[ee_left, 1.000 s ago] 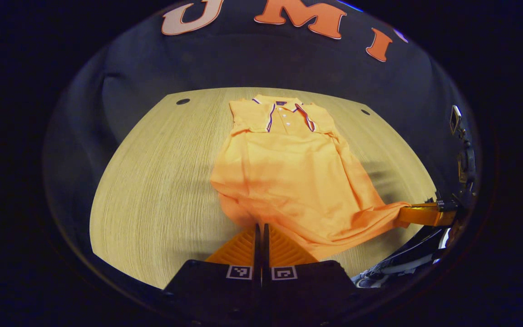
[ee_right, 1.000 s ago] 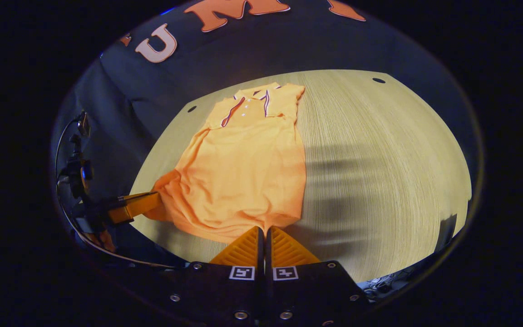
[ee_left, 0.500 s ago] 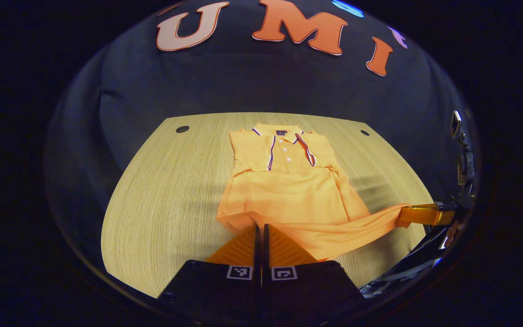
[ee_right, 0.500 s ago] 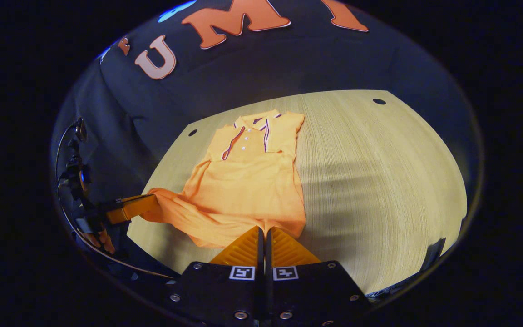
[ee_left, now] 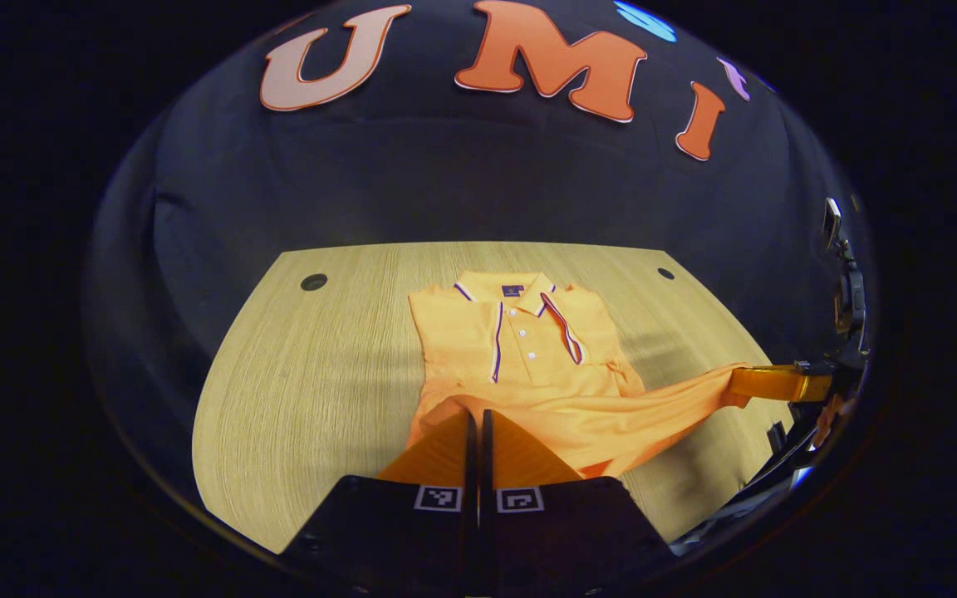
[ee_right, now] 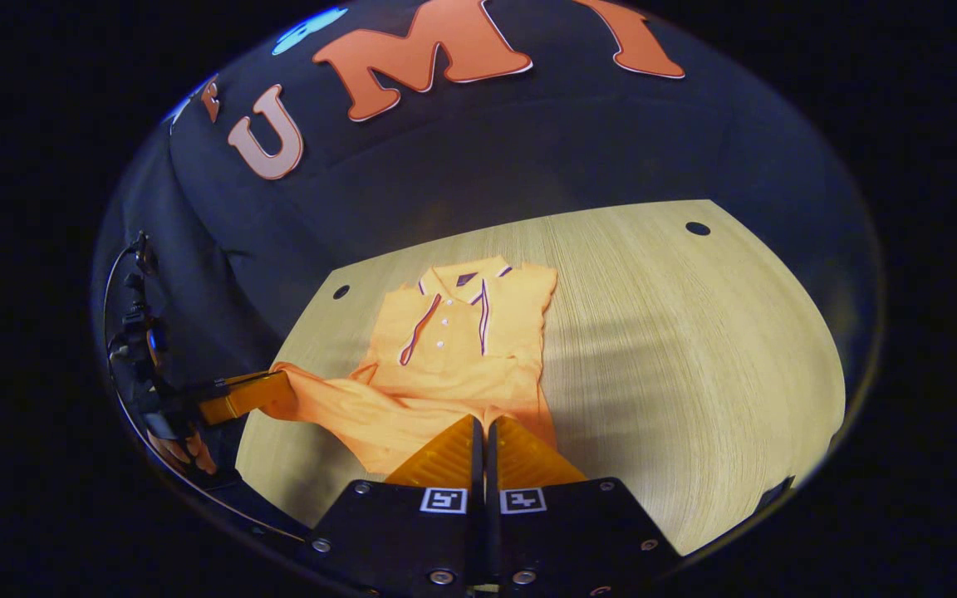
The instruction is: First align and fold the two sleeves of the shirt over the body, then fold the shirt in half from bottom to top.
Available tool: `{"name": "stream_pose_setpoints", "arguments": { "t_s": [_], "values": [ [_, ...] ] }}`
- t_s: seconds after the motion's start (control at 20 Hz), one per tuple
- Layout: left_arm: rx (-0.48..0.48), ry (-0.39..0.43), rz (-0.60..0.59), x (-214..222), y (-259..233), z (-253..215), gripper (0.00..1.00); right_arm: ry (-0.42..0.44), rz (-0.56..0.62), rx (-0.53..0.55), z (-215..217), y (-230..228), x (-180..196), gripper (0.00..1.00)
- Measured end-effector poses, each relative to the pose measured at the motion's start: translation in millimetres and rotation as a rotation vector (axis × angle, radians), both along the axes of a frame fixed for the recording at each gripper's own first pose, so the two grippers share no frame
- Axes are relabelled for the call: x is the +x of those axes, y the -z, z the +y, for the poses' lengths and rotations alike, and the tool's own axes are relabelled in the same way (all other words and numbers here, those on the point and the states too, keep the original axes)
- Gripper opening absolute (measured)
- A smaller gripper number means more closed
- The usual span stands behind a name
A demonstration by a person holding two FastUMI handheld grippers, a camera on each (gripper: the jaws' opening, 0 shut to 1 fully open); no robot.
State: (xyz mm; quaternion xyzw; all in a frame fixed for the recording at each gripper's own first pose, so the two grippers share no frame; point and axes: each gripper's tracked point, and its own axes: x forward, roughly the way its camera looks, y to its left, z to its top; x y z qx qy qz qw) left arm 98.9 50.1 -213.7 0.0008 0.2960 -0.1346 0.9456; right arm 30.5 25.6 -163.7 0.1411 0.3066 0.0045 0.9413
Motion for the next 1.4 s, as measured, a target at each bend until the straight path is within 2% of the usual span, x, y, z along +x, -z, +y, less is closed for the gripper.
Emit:
{"name": "stream_pose_setpoints", "arguments": {
  "t_s": [0.3, 0.55, 1.1, 1.4],
  "values": [
    [0.006, 0.035, -0.055, 71, -33, 3, 0.01, 0.033, -0.038, -0.045, -10, -29, 58, 0.0],
    [0.018, 0.054, -0.067, 124, -41, 5, 0.01, 0.07, -0.05, -0.067, -21, -41, 106, 0.0],
    [0.022, 0.074, 0.002, 236, -10, 8, 0.01, 0.129, 0.004, -0.08, -50, -24, 196, 0.0],
    [0.107, 0.105, 0.017, 286, 19, 4, 0.01, 0.131, 0.059, -0.119, -61, 3, 247, 0.0]
  ]
}}
